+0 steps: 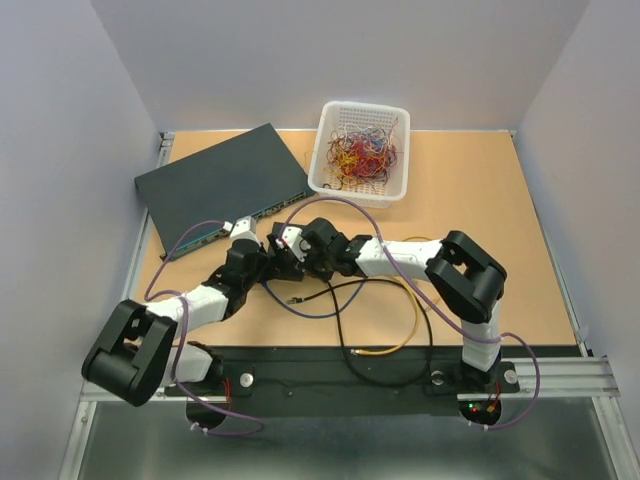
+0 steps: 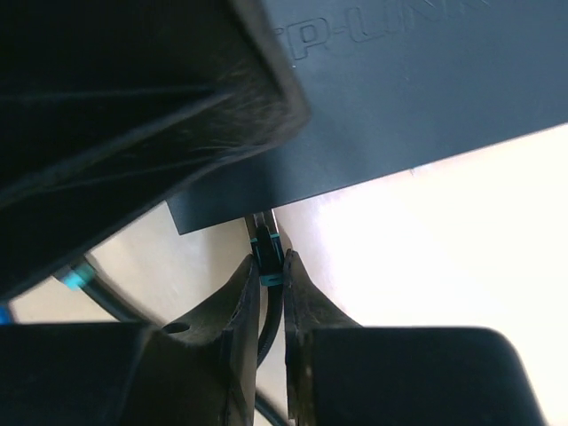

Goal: Insert the plug into the switch port

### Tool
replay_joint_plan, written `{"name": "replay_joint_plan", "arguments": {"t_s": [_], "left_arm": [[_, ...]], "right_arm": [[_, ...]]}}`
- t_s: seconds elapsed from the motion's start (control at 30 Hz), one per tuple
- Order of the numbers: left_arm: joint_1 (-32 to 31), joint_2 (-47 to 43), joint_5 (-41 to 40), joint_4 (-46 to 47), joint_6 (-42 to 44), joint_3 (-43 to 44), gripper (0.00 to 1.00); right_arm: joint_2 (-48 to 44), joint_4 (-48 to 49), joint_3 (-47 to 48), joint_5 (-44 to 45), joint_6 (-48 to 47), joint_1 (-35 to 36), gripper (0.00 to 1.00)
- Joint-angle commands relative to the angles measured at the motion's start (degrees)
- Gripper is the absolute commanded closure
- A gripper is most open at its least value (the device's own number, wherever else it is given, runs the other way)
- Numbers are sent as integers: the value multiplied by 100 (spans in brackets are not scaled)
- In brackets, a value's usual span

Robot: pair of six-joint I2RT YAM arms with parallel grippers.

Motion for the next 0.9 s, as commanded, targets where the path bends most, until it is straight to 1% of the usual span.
{"name": "replay_joint_plan", "arguments": {"t_s": [0.0, 0.07, 0.17, 0.27, 0.5, 0.67, 0.87], "left_arm": [[107, -749, 879, -1592, 6, 344, 1], [343, -830, 905, -1689, 146, 485, 1], [511, -742, 747, -1804, 182, 661, 1], [617, -356, 667, -1584, 173, 748, 2], [635, 637, 948, -1189, 401, 1127, 5], [626, 1322, 1212, -1171, 480, 1592, 6], [635, 1499, 1107, -1276, 516, 1795, 6]], "right_arm": [[211, 2136, 543, -405, 276, 135, 100], [307, 2136, 614, -449, 355, 144, 100], [422, 2136, 710, -414, 531, 179, 100], [440, 2145, 632, -397, 654, 223, 100], [317, 2163, 377, -178, 821, 249, 100], [273, 2215, 368, -133, 1164, 275, 100], [405, 2233, 456, -89, 1191, 319, 100]]}}
